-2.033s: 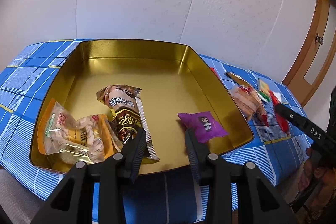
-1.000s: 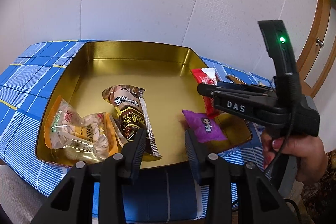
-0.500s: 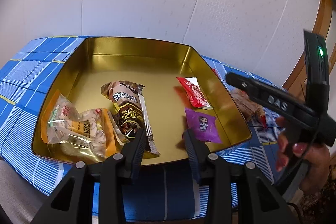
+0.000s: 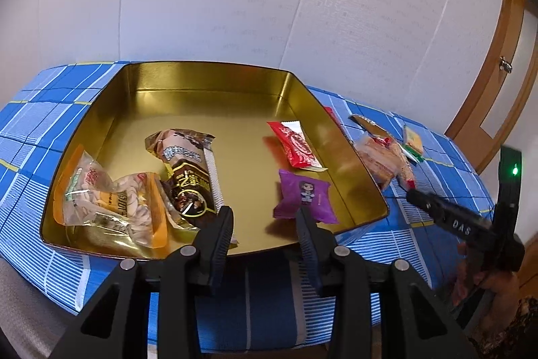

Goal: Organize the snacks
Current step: 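Grasp the dark red gold-print bar with the left gripper while the right gripper grasps the puffed-rice stick, then carry the dark red bar into the gold tray and open the left gripper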

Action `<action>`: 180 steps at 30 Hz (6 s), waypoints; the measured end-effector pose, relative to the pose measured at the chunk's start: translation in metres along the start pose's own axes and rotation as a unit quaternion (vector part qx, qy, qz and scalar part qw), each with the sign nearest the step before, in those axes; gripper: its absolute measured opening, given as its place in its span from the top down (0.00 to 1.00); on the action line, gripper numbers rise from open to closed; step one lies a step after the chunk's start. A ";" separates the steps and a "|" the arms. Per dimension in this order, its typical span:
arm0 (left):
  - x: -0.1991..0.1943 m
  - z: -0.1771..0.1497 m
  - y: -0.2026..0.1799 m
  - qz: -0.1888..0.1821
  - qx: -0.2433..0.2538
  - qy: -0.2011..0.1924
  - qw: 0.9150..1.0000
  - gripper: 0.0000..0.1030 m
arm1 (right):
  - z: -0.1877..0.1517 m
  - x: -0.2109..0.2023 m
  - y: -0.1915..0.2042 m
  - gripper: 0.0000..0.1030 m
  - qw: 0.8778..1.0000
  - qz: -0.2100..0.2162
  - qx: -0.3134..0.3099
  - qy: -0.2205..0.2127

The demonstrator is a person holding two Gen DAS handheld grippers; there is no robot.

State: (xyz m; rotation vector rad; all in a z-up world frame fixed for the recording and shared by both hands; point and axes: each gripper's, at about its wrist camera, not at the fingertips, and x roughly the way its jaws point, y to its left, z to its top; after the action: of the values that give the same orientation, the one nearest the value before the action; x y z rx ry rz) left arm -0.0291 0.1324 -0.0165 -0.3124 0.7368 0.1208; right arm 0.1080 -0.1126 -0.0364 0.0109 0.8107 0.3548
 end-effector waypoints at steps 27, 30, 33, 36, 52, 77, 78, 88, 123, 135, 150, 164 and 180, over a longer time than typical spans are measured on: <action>-0.006 -0.001 -0.046 -0.028 0.064 0.004 0.998 0.60 | 0.069 0.061 -0.026 0.63 0.999 -0.032 0.027 0.032; -0.007 0.001 -0.054 -0.036 0.071 0.005 0.997 0.60 | 0.063 0.063 -0.033 0.71 0.998 -0.027 0.034 0.038; -0.005 0.004 -0.066 -0.045 0.083 0.009 0.995 0.60 | 0.054 0.054 -0.046 0.72 0.998 -0.016 0.044 0.031; -0.002 0.007 -0.082 -0.055 0.101 0.010 0.993 0.60 | 0.046 0.043 -0.057 0.72 0.999 -0.024 0.035 0.029; 0.076 0.061 -0.175 -0.087 0.149 0.080 0.982 0.60 | 0.020 0.020 -0.084 0.71 0.997 -0.068 0.032 -0.012; 0.200 0.081 -0.213 -0.023 0.198 0.155 0.968 0.60 | 0.019 0.019 -0.091 0.72 0.994 -0.097 0.043 -0.028; 0.200 0.079 -0.214 -0.025 0.200 0.155 0.967 0.60 | 0.019 0.018 -0.094 0.72 0.993 -0.104 0.050 -0.029; 0.189 0.059 -0.222 -0.041 0.222 0.135 0.965 0.71 | 0.019 0.013 -0.113 0.72 0.987 -0.130 0.084 -0.037; 0.117 0.013 -0.198 -0.120 0.154 0.113 0.974 0.75 | 0.019 0.014 -0.112 0.71 0.987 -0.136 0.071 -0.037; 0.089 0.019 -0.181 -0.156 0.111 0.088 0.977 0.75 | 0.019 0.014 -0.112 0.71 0.987 -0.136 0.071 -0.038; 0.046 0.049 -0.111 -0.135 0.032 0.018 0.990 0.75 | 0.019 0.014 -0.112 0.71 0.987 -0.138 0.067 -0.038; 0.039 0.056 -0.008 -0.032 -0.045 -0.005 0.998 0.75 | 0.019 0.014 -0.113 0.71 0.988 -0.138 0.066 -0.038; 0.055 0.036 0.012 0.024 -0.039 0.027 0.999 0.75 | 0.019 0.014 -0.113 0.71 0.987 -0.139 0.065 -0.038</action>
State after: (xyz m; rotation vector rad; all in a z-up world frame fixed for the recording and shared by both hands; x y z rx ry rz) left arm 0.0324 0.1553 -0.0313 -0.3735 0.7950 0.1878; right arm 0.1644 -0.2121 -0.0494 0.0328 0.7462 0.0383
